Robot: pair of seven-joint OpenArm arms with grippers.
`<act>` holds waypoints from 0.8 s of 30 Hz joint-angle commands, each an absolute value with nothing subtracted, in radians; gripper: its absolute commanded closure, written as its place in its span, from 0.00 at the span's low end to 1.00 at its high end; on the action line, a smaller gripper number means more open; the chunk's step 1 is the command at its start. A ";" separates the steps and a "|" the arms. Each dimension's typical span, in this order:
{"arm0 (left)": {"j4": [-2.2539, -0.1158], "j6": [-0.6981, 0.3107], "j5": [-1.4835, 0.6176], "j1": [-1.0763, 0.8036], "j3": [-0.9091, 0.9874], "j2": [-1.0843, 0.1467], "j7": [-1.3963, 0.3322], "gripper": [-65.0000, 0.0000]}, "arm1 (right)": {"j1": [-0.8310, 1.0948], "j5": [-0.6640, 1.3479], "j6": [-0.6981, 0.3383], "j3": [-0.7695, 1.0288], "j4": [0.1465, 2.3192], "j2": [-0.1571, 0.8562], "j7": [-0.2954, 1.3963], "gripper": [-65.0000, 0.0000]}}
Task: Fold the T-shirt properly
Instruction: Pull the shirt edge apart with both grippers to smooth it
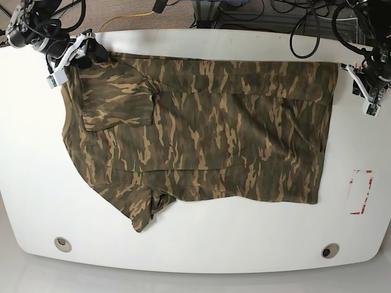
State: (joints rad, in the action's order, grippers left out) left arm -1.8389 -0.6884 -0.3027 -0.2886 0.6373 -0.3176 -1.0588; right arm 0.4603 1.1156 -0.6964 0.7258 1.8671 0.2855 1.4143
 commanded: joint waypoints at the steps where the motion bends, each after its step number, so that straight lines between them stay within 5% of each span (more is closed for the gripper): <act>1: -1.896 -0.698 -0.352 -0.280 0.647 -0.309 -1.041 0.70 | 0.460 1.138 -0.698 0.742 1.877 0.312 1.396 0.46; 4: -1.951 -0.698 -0.381 -0.280 0.639 -0.271 -1.043 0.62 | 0.453 1.136 -0.698 0.837 1.817 0.309 1.396 0.46; 13: -1.954 -0.698 -0.374 -0.283 0.507 -0.186 -1.043 0.62 | 0.406 1.145 -0.698 0.898 1.638 0.341 1.396 0.46; 24: -1.804 -0.698 -0.125 -0.283 0.498 -0.128 -0.938 0.62 | 0.357 1.044 -0.698 0.898 1.646 0.282 1.396 0.47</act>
State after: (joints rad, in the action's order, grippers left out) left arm -1.8278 -0.6971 -0.1337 -0.2939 0.4946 -0.1162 -0.9825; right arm 0.3729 1.0611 -0.6922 0.8890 1.6291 0.2569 1.4113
